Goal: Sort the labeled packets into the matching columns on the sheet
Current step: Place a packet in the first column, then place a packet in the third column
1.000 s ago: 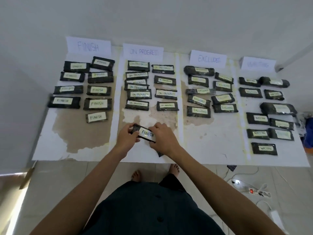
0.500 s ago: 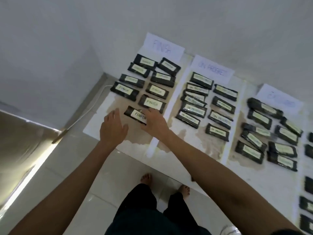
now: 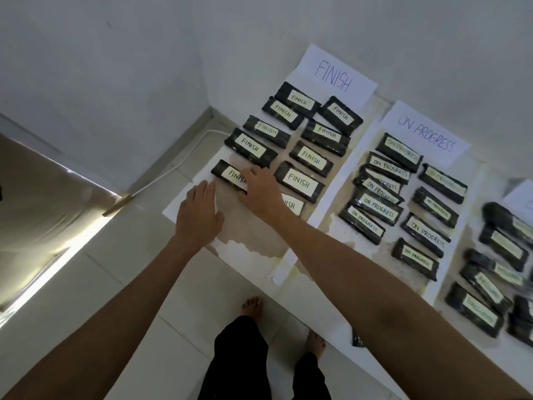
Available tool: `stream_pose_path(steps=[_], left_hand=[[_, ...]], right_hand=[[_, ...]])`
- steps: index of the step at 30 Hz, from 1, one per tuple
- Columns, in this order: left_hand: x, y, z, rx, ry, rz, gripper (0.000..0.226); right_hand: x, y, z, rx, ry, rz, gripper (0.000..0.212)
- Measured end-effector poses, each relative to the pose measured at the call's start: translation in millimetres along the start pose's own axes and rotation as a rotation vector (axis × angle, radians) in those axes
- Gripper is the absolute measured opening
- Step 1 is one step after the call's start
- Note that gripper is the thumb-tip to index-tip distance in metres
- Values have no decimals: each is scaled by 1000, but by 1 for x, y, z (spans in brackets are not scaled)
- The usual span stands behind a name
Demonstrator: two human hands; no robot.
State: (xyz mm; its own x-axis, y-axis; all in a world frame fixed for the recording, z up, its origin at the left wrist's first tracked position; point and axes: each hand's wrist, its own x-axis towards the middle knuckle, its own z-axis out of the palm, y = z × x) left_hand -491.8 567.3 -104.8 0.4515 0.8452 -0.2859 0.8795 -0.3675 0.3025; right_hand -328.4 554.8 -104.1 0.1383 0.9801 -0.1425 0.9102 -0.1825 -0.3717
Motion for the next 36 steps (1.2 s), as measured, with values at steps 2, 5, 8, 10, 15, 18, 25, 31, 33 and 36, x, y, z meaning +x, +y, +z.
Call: stream_pose_path(steps=[2,5,8,10,15,18,25,31,33,36], left_hand=[[-4,3,-1,12,9,11,71],[-16,15,-4,43,60,98,67],[-34,38,-12,13,84,164,62],[-48,57,-16,1,79,207,62],[-78,103,-15,-57,14,295,60],[-93,124,-5,-43,-40,394,59],[-110,159,26,-2,-203,546,58],[-123,174,48,36,-373,578,57],[-127,174,55,52,-423,587,57],[-132,172,63,55,-476,598,57]], right_hand=[[-5,0,-4,16,-6,5,49],[-19,2,-17,75,30,0,49],[-42,8,-34,91,43,-11,46],[-60,16,-46,99,32,-15,46],[-113,44,-80,149,26,63,45],[-150,65,-95,213,26,127,41],[-236,109,-95,286,-17,465,36],[-292,116,-51,270,-137,767,56],[-303,112,-37,254,-113,811,62],[-309,108,-29,261,-28,838,70]])
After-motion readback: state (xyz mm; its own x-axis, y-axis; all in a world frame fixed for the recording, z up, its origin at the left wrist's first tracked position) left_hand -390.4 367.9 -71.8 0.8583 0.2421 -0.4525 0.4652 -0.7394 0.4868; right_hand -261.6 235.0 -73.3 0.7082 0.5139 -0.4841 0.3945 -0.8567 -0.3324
